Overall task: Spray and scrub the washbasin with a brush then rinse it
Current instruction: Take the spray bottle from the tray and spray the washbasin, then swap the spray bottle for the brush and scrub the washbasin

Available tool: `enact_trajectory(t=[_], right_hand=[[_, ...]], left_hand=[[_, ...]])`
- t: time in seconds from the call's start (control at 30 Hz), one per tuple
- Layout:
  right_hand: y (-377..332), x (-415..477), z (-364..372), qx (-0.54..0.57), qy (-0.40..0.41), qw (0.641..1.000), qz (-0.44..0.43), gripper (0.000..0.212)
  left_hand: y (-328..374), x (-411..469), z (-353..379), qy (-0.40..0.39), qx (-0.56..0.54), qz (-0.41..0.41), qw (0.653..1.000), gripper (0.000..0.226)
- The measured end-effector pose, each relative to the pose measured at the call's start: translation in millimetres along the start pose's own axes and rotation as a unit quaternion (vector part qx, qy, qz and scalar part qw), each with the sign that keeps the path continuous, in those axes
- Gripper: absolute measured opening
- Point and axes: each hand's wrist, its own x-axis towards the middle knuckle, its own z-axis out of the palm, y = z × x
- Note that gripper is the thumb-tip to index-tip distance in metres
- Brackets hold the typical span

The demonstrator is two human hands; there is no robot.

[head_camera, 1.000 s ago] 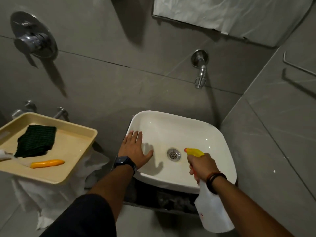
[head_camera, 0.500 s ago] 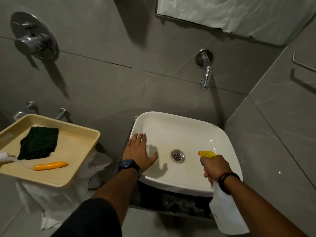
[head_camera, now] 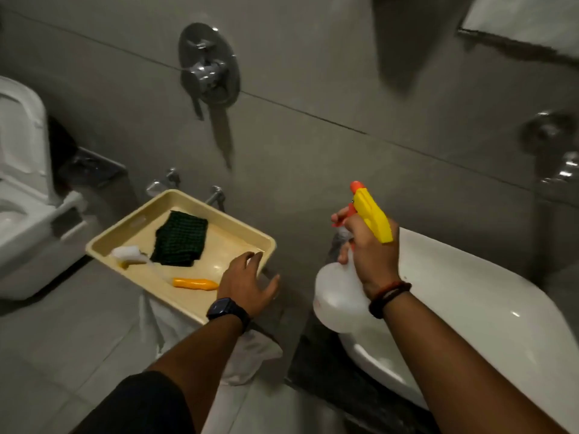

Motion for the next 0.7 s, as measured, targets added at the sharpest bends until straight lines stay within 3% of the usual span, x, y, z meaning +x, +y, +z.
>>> enact_trajectory(t=[0.27,0.47,0.6,0.7], right_hand=[[118.4,56.5,211.6,-0.005,-0.051,0.998,0.038,0.022],[187.8,75.1,294.2,-0.072,-0.108,0.99,0.047,0.053],[201.0,81.5,311.0,-0.13,-0.117,0.984,0.034,0.057],[199.1,80.7,305.1,-0.102,-0.129,0.985,0.056,0.063]], left_hand=[[-186.8,36.7,-58.9,0.013,0.07,-0.144,0.987,0.069],[-257.2,52.2,-59.1,-0.022,0.088,-0.109,0.99,0.069],[-269.7,57.6,-53.3,-0.032,0.094,-0.077,0.992,0.067],[-271.8,61.4,-51.6,-0.025,0.095,-0.065,0.993,0.065]])
